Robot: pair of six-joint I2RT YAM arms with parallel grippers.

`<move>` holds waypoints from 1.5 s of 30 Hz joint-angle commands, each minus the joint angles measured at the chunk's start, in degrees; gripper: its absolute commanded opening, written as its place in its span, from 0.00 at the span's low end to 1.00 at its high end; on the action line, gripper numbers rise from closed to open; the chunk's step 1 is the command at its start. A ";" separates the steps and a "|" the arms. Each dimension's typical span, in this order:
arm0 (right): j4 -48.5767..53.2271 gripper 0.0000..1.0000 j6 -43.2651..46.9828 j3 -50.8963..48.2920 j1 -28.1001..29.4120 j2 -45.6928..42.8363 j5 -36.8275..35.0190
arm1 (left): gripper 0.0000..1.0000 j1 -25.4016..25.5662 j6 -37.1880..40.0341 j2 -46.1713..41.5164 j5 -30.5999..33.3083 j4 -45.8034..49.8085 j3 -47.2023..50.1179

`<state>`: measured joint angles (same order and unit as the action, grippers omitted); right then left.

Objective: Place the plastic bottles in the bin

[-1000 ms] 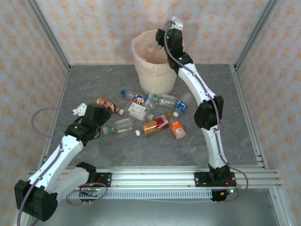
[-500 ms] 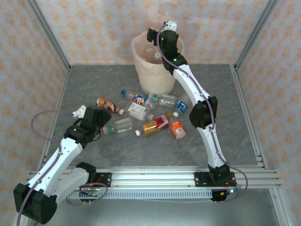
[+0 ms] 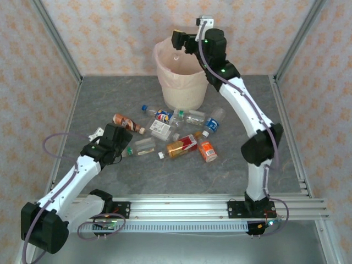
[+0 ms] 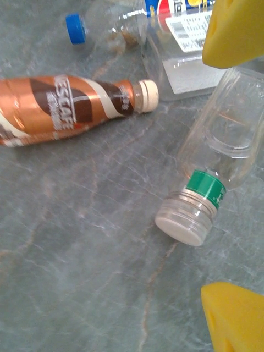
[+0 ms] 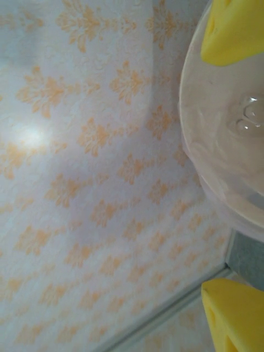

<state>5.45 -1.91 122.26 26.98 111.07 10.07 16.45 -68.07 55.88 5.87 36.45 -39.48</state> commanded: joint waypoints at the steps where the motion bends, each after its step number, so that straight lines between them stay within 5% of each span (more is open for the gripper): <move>1: -4.59 0.99 1.10 -9.31 0.16 -8.92 5.38 | 1.00 -0.39 -8.33 2.09 -2.84 -2.57 1.58; 9: -13.61 0.99 -2.63 -43.00 0.22 -31.70 6.83 | 1.00 -0.52 -24.82 8.62 -5.12 -9.41 2.22; 18: -9.47 0.99 -1.19 -59.80 0.18 -46.53 -3.41 | 1.00 -1.14 -40.65 9.35 -4.02 -17.79 9.75; 27: -7.66 0.99 0.42 -61.85 0.17 -50.79 -6.29 | 0.79 -1.77 -42.38 11.70 -1.43 -23.14 10.68; 37: -6.22 0.99 1.30 -63.19 0.11 -53.45 -8.40 | 0.68 -1.85 -41.32 19.17 -1.95 -27.61 10.12; 45: -5.29 0.99 1.30 -63.02 0.11 -53.77 -8.89 | 0.47 -2.03 -36.70 25.44 -4.08 -32.90 8.80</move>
<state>-0.80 -1.54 59.55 26.96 58.52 2.46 15.27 -107.00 77.25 1.04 11.75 -30.30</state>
